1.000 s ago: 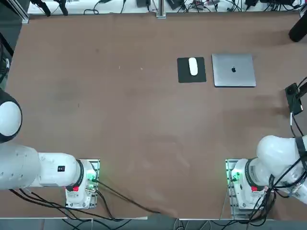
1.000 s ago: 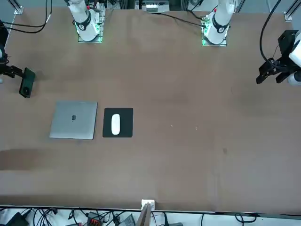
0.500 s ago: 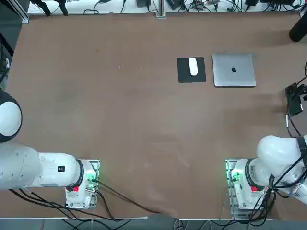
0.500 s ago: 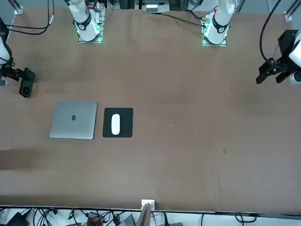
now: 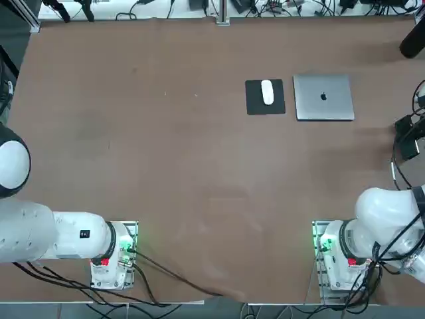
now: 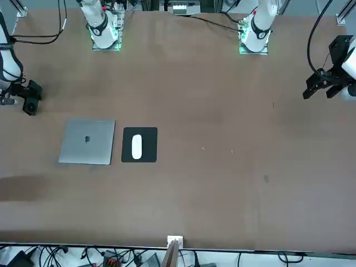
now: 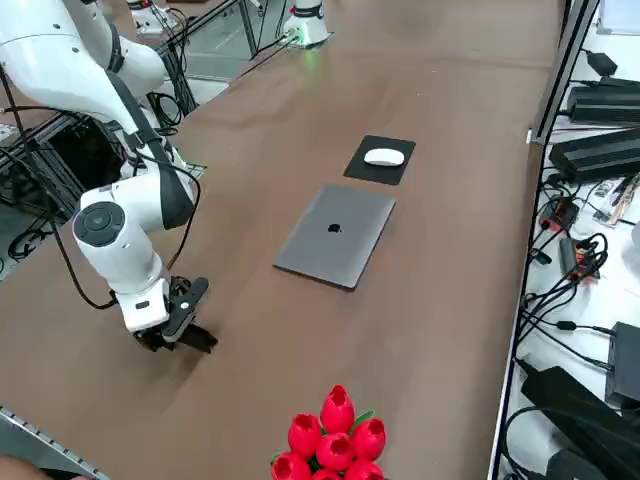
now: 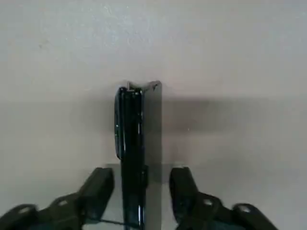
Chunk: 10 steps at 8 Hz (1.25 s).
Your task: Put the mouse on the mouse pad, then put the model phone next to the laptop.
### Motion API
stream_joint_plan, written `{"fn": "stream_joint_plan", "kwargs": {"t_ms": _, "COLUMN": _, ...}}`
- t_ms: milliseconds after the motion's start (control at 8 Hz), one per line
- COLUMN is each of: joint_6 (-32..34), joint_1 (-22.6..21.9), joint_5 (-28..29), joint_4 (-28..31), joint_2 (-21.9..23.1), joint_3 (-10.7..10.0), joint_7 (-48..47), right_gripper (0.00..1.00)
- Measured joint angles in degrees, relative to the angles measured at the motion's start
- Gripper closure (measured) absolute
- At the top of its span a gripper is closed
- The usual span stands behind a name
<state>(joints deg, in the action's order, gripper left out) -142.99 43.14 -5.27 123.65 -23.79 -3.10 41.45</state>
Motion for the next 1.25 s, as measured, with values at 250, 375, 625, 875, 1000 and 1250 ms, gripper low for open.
{"fn": "stream_joint_plan", "kwargs": {"t_ms": 250, "joint_6": 1.3, "joint_1": -0.04, "joint_5": 0.0, "joint_4": -0.15, "joint_2": 0.47, "joint_3": 0.32, "joint_7": 0.0, "right_gripper": 0.73}}
{"fn": "stream_joint_plan", "kwargs": {"t_ms": 375, "joint_6": 3.15, "joint_1": -0.05, "joint_5": 0.0, "joint_4": -0.4, "joint_2": 0.76, "joint_3": 0.83, "joint_7": 0.0, "right_gripper": 0.84}}
{"fn": "stream_joint_plan", "kwargs": {"t_ms": 625, "joint_6": 8.13, "joint_1": -0.08, "joint_5": 0.87, "joint_4": -1.67, "joint_2": 1.23, "joint_3": 3.86, "joint_7": -0.05, "right_gripper": 0.84}}
{"fn": "stream_joint_plan", "kwargs": {"t_ms": 875, "joint_6": 16.86, "joint_1": -0.37, "joint_5": 7.58, "joint_4": -7.57, "joint_2": 1.22, "joint_3": 10.06, "joint_7": -0.91, "right_gripper": 0.84}}
{"fn": "stream_joint_plan", "kwargs": {"t_ms": 1000, "joint_6": 22.3, "joint_1": -0.81, "joint_5": 10.56, "joint_4": -12.55, "joint_2": 1.06, "joint_3": 12.2, "joint_7": -1.32, "right_gripper": 0.84}}
{"fn": "stream_joint_plan", "kwargs": {"t_ms": 1250, "joint_6": 32.66, "joint_1": -1.04, "joint_5": 13.77, "joint_4": -21.62, "joint_2": 0.05, "joint_3": 13.0, "joint_7": -1.69, "right_gripper": 0.84}}
